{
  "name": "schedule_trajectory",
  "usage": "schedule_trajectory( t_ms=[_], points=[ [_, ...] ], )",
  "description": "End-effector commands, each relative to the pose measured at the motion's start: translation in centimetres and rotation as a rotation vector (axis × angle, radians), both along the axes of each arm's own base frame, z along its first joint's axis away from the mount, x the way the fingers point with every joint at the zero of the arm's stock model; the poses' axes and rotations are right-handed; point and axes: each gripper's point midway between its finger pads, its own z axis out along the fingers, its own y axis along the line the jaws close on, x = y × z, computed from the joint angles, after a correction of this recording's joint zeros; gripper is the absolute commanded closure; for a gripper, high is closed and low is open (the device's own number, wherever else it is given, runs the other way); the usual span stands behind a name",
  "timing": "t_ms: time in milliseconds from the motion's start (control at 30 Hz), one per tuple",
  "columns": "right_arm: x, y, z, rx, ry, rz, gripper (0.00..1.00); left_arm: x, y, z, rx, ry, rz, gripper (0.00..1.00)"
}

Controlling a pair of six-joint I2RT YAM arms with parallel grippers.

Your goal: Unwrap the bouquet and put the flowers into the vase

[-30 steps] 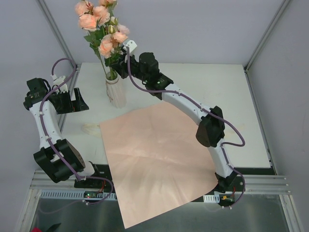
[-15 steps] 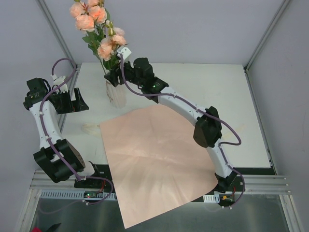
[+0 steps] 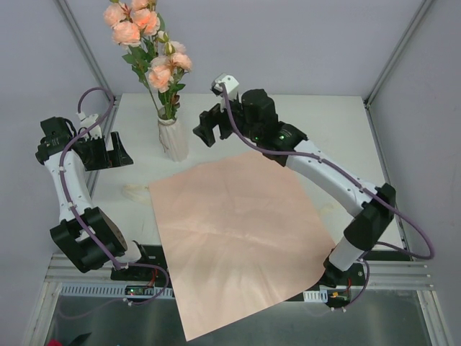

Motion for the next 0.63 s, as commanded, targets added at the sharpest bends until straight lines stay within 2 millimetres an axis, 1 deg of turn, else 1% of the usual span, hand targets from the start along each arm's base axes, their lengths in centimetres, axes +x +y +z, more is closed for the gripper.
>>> schedule_trajectory(
  t_ms=[0, 33, 67, 133, 200, 267, 300, 500, 533, 600],
  points=[
    [-1.9, -5.1, -3.7, -0.142, 0.105, -0.09, 0.03, -0.7, -0.9, 0.2, -0.028, -0.003, -0.016, 0.01],
    [-1.5, -6.2, -4.2, -0.17, 0.11, -0.138, 0.03, -0.7, -0.9, 0.1, -0.027, -0.004, -0.017, 0.01],
    [-2.1, -7.2, -5.4, -0.205, 0.147, -0.159, 0.03, -0.8, -1.0, 0.1, -0.03, -0.002, -0.017, 0.01],
    [-1.3, -9.1, -6.1, -0.25, 0.161, -0.267, 0.03, -0.8, -1.1, 0.0, -0.036, 0.0, -0.02, 0.01],
    [-1.5, -10.5, -7.1, -0.303, 0.187, -0.315, 0.03, -0.8, -1.2, 0.0, -0.042, -0.002, -0.018, 0.01],
    [-1.8, -11.1, -7.3, -0.31, 0.192, -0.325, 0.03, -0.7, -1.2, 0.0, -0.05, -0.003, -0.017, 0.01],
    [-2.0, -11.4, -7.9, -0.319, 0.2, -0.327, 0.03, -0.7, -1.3, 0.1, -0.053, -0.008, -0.017, 0.01],
    [-1.9, -12.2, -7.8, -0.328, 0.193, -0.355, 0.04, -0.7, -1.4, 0.0, -0.054, -0.011, -0.015, 0.01],
    [-1.9, -12.2, -7.5, -0.329, 0.19, -0.358, 0.03, -0.8, -1.5, 0.0, -0.055, -0.011, -0.017, 0.01],
    [-2.1, -12.7, -7.8, -0.351, 0.191, -0.359, 0.03, -0.8, -1.4, -0.2, -0.055, -0.012, -0.019, 0.01]
  ],
)
